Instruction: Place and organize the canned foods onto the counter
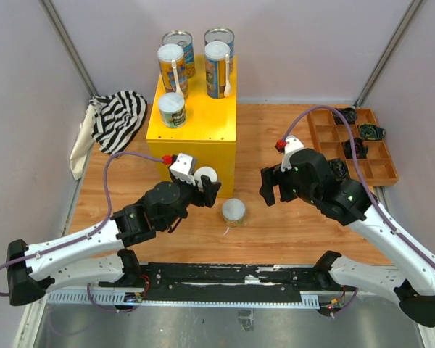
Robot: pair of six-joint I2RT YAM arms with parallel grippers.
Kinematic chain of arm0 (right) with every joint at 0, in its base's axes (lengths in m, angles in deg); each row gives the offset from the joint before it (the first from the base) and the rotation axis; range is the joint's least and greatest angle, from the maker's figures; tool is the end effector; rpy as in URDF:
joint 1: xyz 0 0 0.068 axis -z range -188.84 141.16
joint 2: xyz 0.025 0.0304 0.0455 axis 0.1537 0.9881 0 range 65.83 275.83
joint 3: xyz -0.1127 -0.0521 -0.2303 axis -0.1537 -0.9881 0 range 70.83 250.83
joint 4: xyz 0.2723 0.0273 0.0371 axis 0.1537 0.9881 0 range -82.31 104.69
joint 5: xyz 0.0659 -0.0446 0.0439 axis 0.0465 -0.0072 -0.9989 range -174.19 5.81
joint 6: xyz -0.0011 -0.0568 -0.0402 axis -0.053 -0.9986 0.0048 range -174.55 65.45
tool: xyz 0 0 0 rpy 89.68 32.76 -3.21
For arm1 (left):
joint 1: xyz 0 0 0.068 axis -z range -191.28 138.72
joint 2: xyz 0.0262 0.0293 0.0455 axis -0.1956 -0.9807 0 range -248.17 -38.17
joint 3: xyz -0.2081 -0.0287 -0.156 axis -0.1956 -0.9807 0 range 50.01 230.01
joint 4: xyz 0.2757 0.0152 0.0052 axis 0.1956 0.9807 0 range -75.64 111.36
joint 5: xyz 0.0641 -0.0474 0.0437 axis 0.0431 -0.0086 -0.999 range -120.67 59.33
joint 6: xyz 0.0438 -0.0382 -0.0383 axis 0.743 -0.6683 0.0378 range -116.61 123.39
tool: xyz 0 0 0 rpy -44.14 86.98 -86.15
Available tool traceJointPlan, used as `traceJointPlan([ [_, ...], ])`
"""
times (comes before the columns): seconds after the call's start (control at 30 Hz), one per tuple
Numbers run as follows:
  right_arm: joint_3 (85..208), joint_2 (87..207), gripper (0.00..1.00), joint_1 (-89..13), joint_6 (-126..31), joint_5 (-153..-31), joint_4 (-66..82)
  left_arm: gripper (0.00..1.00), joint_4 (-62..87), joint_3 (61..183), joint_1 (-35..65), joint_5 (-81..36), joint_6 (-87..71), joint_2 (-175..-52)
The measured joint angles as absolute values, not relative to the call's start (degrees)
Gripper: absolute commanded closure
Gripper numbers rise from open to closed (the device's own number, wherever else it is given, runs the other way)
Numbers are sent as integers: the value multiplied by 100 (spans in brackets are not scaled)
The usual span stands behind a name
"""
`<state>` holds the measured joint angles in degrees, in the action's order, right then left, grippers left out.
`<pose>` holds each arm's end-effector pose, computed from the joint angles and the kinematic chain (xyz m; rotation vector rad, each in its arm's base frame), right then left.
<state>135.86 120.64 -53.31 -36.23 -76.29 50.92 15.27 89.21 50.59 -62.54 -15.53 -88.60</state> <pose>0.1692 0.1551 0.3543 -0.4133 2.1418 0.4880 0.1422 -0.2028 0.2905 0.2628 1.7612 -0.5309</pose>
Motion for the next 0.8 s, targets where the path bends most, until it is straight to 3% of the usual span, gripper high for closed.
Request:
traceJointPlan([
  [0.8, 13558, 11926, 14, -5331, -3623, -7721, 5083, 100, 2574, 12072, 5262, -6659, -221, -9606],
])
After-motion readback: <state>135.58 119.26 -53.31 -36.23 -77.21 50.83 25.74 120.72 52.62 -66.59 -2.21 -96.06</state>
